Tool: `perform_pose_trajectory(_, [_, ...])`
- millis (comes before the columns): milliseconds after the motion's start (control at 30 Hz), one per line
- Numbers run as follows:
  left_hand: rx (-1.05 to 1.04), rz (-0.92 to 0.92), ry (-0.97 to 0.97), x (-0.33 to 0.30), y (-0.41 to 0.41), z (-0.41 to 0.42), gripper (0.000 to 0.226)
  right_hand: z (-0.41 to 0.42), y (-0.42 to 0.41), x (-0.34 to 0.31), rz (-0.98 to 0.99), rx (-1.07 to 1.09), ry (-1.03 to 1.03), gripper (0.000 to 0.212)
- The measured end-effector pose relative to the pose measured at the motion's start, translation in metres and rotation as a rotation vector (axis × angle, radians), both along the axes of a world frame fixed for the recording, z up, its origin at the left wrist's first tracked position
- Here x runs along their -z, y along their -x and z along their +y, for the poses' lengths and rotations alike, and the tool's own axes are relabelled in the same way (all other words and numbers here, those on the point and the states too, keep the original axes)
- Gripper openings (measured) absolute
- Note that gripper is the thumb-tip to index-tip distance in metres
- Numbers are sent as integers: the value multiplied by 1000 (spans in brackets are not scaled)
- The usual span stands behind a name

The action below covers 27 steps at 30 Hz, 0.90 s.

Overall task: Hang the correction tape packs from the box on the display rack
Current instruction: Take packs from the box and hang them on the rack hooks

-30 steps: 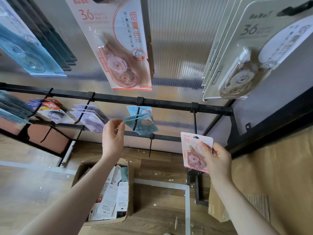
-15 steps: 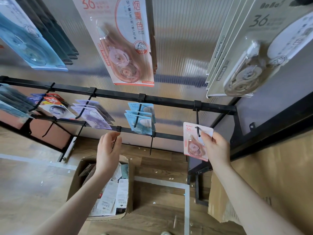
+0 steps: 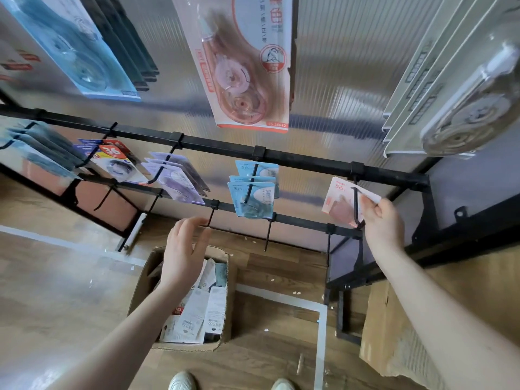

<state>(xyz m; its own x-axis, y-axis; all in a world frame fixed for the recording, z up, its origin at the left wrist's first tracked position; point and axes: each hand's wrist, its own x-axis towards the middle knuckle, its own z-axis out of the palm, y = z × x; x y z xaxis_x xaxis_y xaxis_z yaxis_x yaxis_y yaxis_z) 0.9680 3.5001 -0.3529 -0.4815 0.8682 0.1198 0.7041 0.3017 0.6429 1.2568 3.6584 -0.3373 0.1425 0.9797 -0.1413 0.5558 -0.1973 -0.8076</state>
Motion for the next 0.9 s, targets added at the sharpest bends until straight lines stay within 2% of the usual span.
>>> perform_pose_trajectory(233, [9, 82, 65, 2, 3, -4, 19, -6, 2, 2, -111, 2, -38, 35])
perform_pose_trajectory(367, [13, 103, 112, 3, 3, -7, 34, -11, 1, 7, -180, -18, -58, 34])
perform_pose_trajectory(500, [10, 125, 120, 6, 3, -11, 22, -17, -2, 12, -237, -41, -33, 42])
perform_pose_trajectory(633, [13, 159, 136, 7, 3, -17, 23, -26, -1, 14, -257, -60, 18, 51])
perform_pose_trajectory(900, [1, 177, 166, 13, 19, -42, 22, -52, 25, 27, -316, -158, 10, 46])
